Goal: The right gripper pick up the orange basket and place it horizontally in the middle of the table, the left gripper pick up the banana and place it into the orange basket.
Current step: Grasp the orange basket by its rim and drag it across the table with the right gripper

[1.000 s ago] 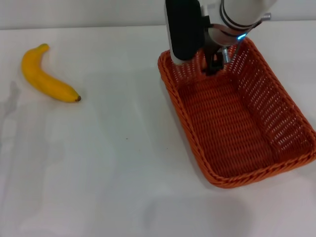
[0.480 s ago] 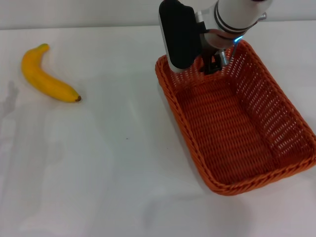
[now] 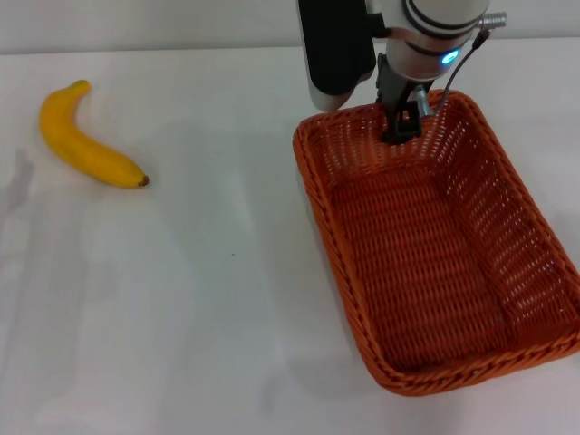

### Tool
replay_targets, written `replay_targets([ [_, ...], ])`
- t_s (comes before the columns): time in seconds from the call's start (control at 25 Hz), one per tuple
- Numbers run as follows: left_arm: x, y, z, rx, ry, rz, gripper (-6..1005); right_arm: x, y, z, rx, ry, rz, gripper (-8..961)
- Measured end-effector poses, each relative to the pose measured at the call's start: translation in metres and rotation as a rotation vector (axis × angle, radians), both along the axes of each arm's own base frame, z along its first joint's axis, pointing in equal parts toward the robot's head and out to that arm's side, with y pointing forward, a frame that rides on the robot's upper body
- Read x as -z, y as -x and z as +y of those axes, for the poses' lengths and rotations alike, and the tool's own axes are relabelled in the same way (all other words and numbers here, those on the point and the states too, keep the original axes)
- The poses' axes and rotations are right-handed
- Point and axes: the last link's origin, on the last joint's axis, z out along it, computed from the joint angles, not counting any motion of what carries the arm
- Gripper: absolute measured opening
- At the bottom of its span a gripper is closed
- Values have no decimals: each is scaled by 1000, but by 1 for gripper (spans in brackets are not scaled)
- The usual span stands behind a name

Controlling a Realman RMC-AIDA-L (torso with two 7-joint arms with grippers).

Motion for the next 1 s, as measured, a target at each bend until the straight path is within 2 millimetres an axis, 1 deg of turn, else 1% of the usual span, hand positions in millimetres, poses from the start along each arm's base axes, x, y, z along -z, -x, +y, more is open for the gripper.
replay_targets([
  [0.2,0,0,0,1,0,0,880,-7,5,-1,42,-3,-7,382],
  [0.4,0,0,0,1,0,0,880,-9,3,-4,79,6,-19,320],
  [0.64,0,0,0,3,-2,-22,880,-15,8,-7,179,-10,34,289],
  [0.92,0,0,0,5,-2,-25,880,-21,4,-4,275,-92,57,260],
  [1.0,0,0,0,6,-3,-25,880,-29,3,1,330,-145,85,254],
])
